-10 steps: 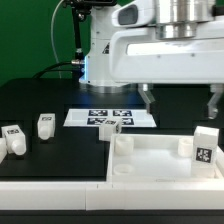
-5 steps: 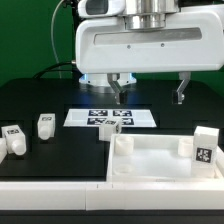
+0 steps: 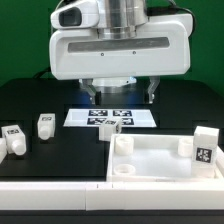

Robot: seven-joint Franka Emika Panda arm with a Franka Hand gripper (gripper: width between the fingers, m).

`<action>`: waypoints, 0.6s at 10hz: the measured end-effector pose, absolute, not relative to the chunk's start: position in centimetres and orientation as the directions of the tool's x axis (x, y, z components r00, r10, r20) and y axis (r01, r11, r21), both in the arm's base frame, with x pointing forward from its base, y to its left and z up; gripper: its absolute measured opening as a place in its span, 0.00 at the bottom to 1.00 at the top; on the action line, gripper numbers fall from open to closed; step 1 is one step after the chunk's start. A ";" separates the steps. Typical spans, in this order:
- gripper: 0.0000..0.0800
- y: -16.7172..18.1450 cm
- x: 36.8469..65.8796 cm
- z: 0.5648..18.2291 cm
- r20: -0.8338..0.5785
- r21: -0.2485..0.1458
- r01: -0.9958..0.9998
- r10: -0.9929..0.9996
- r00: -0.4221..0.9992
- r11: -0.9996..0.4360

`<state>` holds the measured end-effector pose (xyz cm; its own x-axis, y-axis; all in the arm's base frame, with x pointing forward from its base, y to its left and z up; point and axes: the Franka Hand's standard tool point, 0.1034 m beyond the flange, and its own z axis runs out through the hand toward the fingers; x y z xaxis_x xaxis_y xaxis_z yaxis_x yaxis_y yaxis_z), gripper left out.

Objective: Assemble square table

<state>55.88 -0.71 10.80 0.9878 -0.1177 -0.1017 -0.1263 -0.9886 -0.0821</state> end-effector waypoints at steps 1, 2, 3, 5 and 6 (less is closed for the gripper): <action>0.81 -0.6 55.5 10.7 -0.164 -0.092 -0.131 -0.115 0.980 -0.987; 0.81 -0.5 55.3 10.7 -0.222 -0.099 -0.136 -0.111 0.969 -0.986; 0.81 -0.8 54.2 10.3 -0.333 -0.108 -0.157 -0.113 0.936 -0.982; 0.81 -1.5 51.2 9.3 -0.569 -0.097 -0.222 -0.129 0.812 -0.970; 0.81 -1.5 50.4 8.6 -0.623 -0.083 -0.234 -0.133 0.771 -0.969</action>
Offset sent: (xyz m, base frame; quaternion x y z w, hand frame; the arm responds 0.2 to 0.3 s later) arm -0.0281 -0.0198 -0.0215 0.0276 -0.3039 0.0782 0.9491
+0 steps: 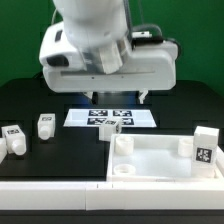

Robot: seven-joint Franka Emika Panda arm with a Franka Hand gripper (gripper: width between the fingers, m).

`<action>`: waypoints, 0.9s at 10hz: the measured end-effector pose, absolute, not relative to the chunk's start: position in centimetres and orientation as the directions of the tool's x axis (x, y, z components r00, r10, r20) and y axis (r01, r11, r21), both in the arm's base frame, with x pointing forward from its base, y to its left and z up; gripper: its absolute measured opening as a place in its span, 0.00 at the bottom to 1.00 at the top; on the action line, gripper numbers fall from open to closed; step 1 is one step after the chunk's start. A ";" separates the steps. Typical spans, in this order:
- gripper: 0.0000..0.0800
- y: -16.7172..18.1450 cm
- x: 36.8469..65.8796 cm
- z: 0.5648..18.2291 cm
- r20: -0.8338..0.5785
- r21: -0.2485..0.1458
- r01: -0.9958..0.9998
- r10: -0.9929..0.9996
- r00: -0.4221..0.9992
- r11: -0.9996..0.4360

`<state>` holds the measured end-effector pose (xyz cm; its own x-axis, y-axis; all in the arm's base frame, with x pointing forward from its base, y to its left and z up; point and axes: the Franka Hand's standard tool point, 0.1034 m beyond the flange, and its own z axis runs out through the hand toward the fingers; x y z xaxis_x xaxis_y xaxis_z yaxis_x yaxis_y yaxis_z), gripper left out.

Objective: Assemble square table

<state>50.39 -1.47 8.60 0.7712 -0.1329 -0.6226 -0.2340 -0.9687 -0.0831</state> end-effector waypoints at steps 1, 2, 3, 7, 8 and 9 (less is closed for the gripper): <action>0.81 -1.3 49.9 8.3 -0.645 -0.075 -0.241 -0.137 0.752 -0.968; 0.81 -1.5 49.2 8.6 -0.711 -0.073 -0.250 -0.125 0.692 -0.966; 0.81 -1.8 49.6 8.0 -0.728 -0.065 -0.252 -0.127 0.674 -0.965; 0.81 -3.3 46.5 6.0 -0.834 0.034 -0.409 -0.251 0.490 -0.912; 0.81 -3.6 47.0 5.9 -0.825 0.036 -0.402 -0.255 0.505 -0.915; 0.81 -3.5 47.1 6.0 -0.821 0.034 -0.400 -0.254 0.511 -0.916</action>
Offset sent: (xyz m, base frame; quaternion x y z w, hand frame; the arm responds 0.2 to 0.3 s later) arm 0.0000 0.0000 0.0000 0.0000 0.0000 0.0000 1.0000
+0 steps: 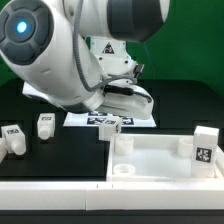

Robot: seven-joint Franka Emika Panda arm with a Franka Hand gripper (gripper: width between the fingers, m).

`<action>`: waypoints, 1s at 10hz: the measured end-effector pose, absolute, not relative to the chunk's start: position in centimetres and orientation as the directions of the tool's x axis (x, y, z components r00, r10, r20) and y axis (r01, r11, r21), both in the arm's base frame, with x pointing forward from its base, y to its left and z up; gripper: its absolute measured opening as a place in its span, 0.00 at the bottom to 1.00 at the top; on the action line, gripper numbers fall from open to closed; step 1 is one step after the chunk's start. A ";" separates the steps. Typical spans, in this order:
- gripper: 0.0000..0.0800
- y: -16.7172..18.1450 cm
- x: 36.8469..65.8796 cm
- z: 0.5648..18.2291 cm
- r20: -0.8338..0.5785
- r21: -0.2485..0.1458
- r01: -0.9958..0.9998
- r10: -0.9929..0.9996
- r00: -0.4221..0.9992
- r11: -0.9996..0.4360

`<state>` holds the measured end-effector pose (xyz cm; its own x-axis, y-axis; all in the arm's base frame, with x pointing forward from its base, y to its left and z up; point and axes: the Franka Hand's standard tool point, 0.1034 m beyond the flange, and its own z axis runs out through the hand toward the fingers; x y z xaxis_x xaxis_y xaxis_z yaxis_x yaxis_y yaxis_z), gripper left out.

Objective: Assemble square table

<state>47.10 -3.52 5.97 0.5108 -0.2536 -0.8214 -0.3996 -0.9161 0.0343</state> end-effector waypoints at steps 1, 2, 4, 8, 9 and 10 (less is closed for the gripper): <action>0.81 -3.5 47.1 5.7 -0.817 0.022 -0.391 -0.242 0.523 -0.920; 0.81 -2.9 47.9 5.0 -0.775 -0.069 -0.322 -0.153 0.614 -0.944; 0.81 -2.3 47.6 5.0 -0.761 -0.095 -0.304 -0.127 0.636 -0.948; 0.81 -2.8 45.4 4.6 -0.860 -0.051 -0.355 -0.140 0.491 -0.933; 0.81 -2.7 45.1 4.1 -0.869 -0.042 -0.356 -0.142 0.475 -0.933; 0.81 -2.0 44.5 4.6 -0.890 -0.028 -0.361 -0.142 0.434 -0.932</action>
Offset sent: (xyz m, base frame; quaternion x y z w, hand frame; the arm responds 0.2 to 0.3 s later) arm -0.0009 0.0112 -0.0008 0.0012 0.0558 -0.0628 0.9965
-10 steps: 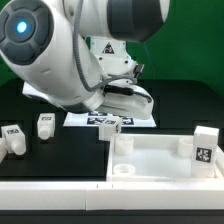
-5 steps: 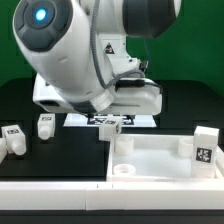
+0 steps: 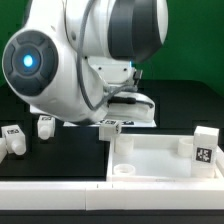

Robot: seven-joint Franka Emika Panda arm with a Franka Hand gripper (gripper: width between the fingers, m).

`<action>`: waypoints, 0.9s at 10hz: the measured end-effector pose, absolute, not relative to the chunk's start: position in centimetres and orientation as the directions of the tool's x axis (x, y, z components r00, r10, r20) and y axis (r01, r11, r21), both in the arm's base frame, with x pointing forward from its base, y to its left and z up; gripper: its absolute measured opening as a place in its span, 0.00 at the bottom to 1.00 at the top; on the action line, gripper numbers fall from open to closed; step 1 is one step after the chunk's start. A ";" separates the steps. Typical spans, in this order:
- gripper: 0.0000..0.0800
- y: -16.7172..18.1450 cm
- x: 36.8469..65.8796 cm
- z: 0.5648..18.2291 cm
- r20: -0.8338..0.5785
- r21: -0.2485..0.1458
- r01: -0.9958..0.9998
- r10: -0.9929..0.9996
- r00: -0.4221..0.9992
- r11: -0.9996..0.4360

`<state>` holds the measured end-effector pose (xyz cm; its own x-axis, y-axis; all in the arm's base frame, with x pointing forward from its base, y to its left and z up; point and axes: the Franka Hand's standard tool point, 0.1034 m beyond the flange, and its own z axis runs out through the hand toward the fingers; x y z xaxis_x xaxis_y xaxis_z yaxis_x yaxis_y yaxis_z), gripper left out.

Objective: Assemble square table

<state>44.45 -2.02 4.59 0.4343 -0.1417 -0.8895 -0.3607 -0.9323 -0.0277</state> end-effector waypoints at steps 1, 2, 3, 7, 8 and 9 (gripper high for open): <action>0.81 -1.9 44.4 4.6 -0.893 -0.023 -0.362 -0.144 0.427 -0.932; 0.81 -2.1 44.4 4.5 -0.891 -0.023 -0.364 -0.147 0.430 -0.931; 0.81 -2.1 44.4 4.5 -0.891 -0.022 -0.365 -0.147 0.430 -0.931; 0.81 -2.3 42.9 2.2 -0.884 -0.006 -0.381 -0.173 0.434 -0.925; 0.81 -2.3 42.6 1.7 -0.884 -0.002 -0.382 -0.177 0.433 -0.924; 0.81 -2.4 42.5 1.4 -0.881 0.007 -0.386 -0.189 0.435 -0.922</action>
Offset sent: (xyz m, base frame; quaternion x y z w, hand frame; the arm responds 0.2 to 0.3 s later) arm 0.0000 0.0000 0.0000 0.0000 0.0000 0.0000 1.0000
